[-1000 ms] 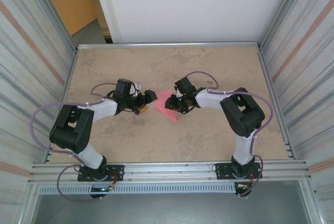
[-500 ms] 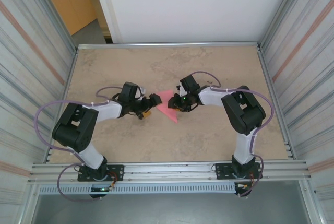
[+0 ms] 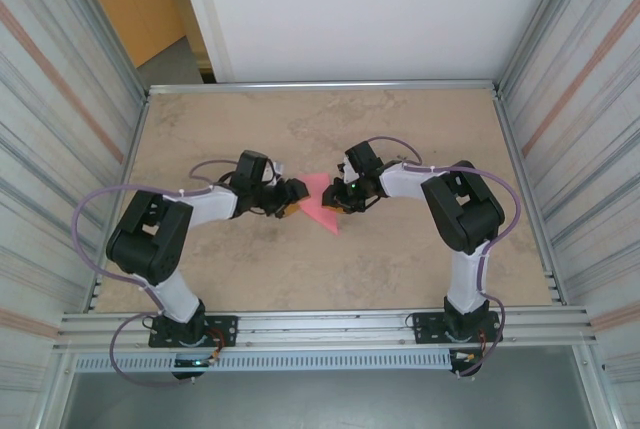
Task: Fold a paper plane with a square sheet of paper (pick it up from the middle)
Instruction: Fourth fold the wing at the center of the table.
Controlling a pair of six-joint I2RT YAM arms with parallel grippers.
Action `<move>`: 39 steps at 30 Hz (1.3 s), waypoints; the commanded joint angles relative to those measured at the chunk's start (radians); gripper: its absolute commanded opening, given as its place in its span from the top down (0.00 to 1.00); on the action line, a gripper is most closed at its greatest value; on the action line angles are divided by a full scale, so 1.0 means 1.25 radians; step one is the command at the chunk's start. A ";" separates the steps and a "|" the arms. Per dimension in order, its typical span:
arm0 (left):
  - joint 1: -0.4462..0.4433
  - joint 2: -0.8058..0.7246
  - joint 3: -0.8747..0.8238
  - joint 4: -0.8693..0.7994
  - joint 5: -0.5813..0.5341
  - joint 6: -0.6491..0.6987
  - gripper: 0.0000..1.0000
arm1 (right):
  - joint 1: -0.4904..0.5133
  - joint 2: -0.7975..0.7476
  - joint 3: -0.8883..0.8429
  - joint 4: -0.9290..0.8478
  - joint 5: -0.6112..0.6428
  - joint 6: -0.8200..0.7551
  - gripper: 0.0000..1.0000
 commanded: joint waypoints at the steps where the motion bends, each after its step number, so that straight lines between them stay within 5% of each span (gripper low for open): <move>1: -0.002 0.017 0.047 -0.069 0.005 0.003 0.51 | -0.005 0.035 -0.005 -0.059 0.021 -0.006 0.71; 9: -0.002 0.006 0.045 -0.109 -0.068 -0.013 0.54 | -0.011 0.046 0.003 -0.083 0.008 -0.013 0.72; 39: -0.009 0.086 0.076 -0.098 -0.028 0.004 0.67 | -0.013 0.051 -0.007 -0.067 0.001 -0.011 0.73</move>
